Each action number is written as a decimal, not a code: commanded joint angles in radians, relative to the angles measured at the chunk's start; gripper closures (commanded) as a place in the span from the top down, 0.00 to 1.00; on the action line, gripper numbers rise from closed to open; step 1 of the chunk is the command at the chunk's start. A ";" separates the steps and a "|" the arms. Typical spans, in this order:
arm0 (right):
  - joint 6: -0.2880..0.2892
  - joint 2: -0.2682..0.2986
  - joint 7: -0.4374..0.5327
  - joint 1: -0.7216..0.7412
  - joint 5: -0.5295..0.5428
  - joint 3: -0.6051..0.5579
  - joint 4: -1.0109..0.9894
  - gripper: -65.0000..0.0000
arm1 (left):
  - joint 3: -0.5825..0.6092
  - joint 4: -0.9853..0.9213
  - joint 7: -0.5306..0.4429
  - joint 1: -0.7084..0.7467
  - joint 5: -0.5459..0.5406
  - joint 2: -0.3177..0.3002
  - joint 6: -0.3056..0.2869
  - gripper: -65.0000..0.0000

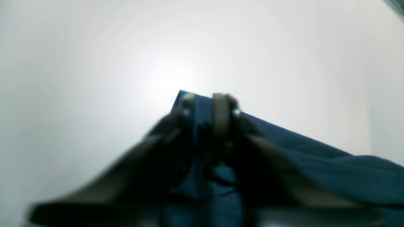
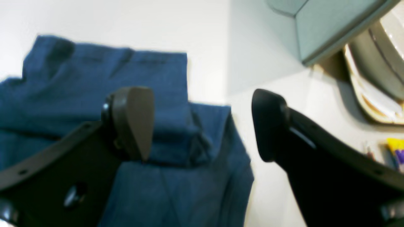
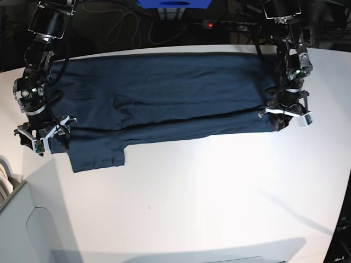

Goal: Fold the T-shirt properly
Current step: 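Release the hem and regrasp the lower folded edge with both grippers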

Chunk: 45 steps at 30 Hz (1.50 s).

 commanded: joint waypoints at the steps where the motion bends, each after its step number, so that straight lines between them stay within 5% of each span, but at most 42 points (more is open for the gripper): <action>1: -0.002 0.015 0.030 0.027 0.007 0.004 0.016 0.68 | -0.003 0.020 -0.024 -0.010 -0.005 -0.009 0.001 0.00; 8: -0.002 0.019 -0.198 0.199 0.007 -0.052 -0.028 0.64 | -0.004 0.055 -0.024 0.015 -0.005 -0.009 0.001 0.00; 13: -0.002 0.023 -0.338 0.390 0.007 -0.114 -0.269 0.64 | -0.006 0.135 -0.024 0.038 -0.005 -0.008 0.001 0.00; 22: -0.002 0.019 -0.304 0.551 0.006 -0.118 -0.595 0.64 | -0.006 0.225 -0.024 0.052 -0.005 -0.008 0.002 0.00; 45: -0.002 0.016 -0.274 0.427 0.006 -0.118 -0.599 0.63 | -0.006 0.231 -0.024 0.065 -0.005 -0.008 -0.001 0.00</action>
